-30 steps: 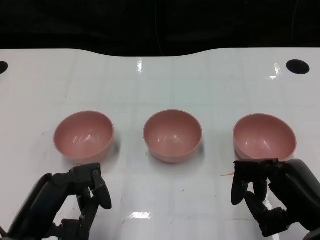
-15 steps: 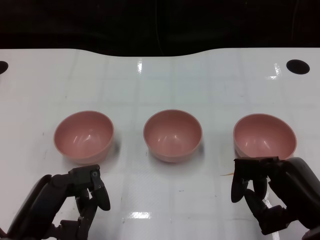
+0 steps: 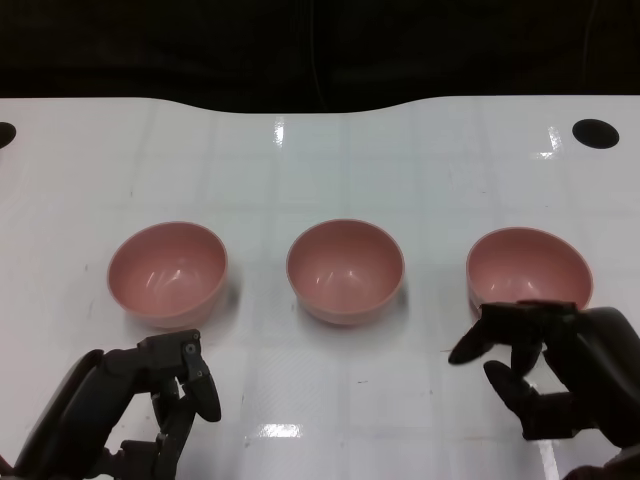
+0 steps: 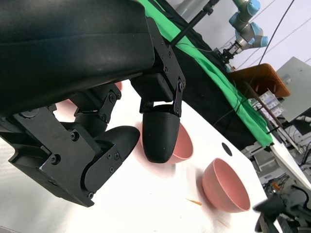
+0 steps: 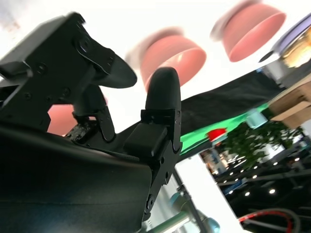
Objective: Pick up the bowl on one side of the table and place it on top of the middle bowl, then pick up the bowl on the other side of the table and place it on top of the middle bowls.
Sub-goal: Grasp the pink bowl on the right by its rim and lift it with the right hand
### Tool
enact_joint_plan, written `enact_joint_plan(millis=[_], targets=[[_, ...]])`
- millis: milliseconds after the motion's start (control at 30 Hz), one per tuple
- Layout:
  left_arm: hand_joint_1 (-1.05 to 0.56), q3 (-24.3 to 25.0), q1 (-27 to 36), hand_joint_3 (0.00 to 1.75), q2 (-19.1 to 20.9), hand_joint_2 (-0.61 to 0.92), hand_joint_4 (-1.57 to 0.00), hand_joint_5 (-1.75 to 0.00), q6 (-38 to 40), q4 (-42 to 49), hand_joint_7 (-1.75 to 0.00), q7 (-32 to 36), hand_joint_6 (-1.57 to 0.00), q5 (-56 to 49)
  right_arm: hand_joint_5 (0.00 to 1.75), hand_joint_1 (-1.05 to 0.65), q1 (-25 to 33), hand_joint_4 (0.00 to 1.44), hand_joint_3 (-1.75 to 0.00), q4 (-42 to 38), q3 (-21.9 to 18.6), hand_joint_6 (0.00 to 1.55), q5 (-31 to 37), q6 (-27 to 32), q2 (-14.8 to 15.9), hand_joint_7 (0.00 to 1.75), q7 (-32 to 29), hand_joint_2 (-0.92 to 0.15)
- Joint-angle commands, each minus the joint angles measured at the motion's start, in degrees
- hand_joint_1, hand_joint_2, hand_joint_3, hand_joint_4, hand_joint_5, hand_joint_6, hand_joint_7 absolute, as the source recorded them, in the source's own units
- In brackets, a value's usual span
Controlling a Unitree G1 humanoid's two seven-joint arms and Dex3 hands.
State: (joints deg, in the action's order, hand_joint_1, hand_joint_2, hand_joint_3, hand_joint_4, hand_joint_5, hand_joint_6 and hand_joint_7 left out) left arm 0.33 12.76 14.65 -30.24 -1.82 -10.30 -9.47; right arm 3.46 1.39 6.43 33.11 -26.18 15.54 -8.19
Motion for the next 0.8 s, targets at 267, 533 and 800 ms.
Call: enact_joint_plan(millis=[267,533,800], targets=[[-0.09,0.5,0.5,1.47,0.7,0.33,-0.88,-1.69,-1.0,-0.1,-1.53,0.8,-0.80,-0.6,0.65,-0.39,0.1,0.31,-0.04,4.7,-1.0,0.50,6.2,7.9,0.1,0.11,-3.7,-0.86],[-0.08,0.5,0.3,1.47,0.7,0.34,-0.88,-1.70,-0.7,0.0,-1.54,0.8,-0.79,-0.7,0.67,-0.47,-0.7,0.13,0.00,8.2,0.0,0.36,9.7,17.0,0.3,0.03,-0.2,-0.85],[-0.07,0.2,0.1,1.45,0.6,0.34,-0.87,-1.70,-1.1,0.0,-1.53,0.8,-0.79,-1.0,0.68,-0.53,-2.2,0.04,0.00,10.4,1.5,0.30,14.3,25.7,1.0,0.00,5.4,-0.85]])
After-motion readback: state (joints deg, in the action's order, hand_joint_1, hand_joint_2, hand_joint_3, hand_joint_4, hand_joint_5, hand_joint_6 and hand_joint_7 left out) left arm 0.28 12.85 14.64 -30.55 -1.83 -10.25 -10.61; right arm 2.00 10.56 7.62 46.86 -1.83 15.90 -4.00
